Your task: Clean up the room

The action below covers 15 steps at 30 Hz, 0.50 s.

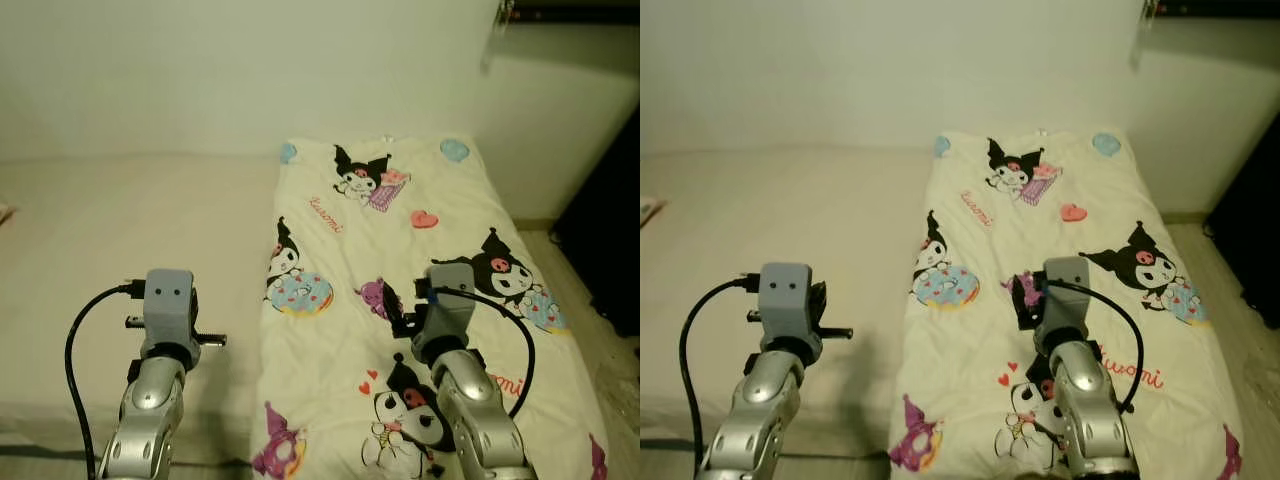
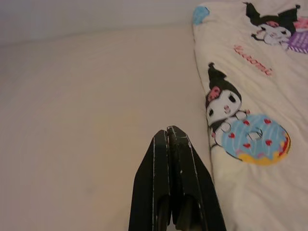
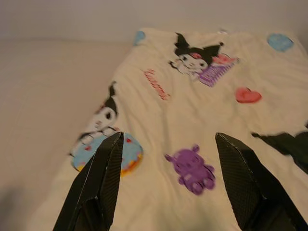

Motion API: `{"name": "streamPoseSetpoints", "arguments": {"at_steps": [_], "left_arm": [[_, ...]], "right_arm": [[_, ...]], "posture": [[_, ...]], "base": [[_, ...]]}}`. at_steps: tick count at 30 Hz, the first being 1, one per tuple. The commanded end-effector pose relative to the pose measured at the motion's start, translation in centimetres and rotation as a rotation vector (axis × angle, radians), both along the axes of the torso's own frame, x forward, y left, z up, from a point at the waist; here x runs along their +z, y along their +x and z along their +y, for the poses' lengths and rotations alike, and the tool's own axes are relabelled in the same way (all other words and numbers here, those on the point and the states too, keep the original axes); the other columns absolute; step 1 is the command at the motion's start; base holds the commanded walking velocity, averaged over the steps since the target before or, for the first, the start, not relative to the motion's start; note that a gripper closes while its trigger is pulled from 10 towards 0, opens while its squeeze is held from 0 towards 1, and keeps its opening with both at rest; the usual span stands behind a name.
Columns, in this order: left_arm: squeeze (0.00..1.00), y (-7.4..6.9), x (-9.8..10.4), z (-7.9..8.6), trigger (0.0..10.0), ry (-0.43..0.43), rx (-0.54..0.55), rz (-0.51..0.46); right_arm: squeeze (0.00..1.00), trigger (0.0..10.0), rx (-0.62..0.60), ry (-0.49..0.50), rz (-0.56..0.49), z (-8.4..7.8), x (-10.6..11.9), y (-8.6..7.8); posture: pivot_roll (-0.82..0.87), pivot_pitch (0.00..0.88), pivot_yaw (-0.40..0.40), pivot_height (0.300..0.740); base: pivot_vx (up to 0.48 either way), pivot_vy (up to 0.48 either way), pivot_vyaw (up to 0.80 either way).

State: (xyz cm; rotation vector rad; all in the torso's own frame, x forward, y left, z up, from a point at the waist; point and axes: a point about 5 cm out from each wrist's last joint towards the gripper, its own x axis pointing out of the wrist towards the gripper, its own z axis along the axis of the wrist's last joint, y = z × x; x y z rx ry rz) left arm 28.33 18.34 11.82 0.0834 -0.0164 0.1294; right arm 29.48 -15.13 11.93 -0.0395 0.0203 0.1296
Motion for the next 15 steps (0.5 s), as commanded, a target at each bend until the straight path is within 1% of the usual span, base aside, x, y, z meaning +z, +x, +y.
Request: {"name": "streamPoseSetpoints", "arguments": {"at_steps": [1,4,10,15], "left_arm": [[0.00,-0.4,-0.6,0.5,10.0,0.004,0.027,0.020],[0.00,-0.4,-0.7,0.6,10.0,0.008,0.027,0.025],[0.00,-0.3,-0.8,0.7,10.0,0.018,0.015,0.025],[0.00,-0.3,-0.9,1.0,10.0,0.040,-0.016,0.031]], "right_arm": [[0.00,10.0,0.006,0.000,0.022,0.2,-0.7,-0.2],[0.00,10.0,0.007,0.017,0.038,0.4,-0.9,-0.3],[0.00,10.0,0.018,0.016,0.046,0.8,-1.1,-0.2],[0.00,10.0,0.043,0.020,0.073,1.4,-1.7,-0.3]], "posture": [[-0.08,0.101,0.030,0.724],[-0.08,0.099,0.030,0.739],[-0.08,0.096,0.031,0.740],[-0.07,0.096,0.033,0.740]], "base": [[0.000,0.000,0.00],[0.000,0.000,0.00],[0.000,0.000,0.00],[0.000,0.000,0.00]]}}
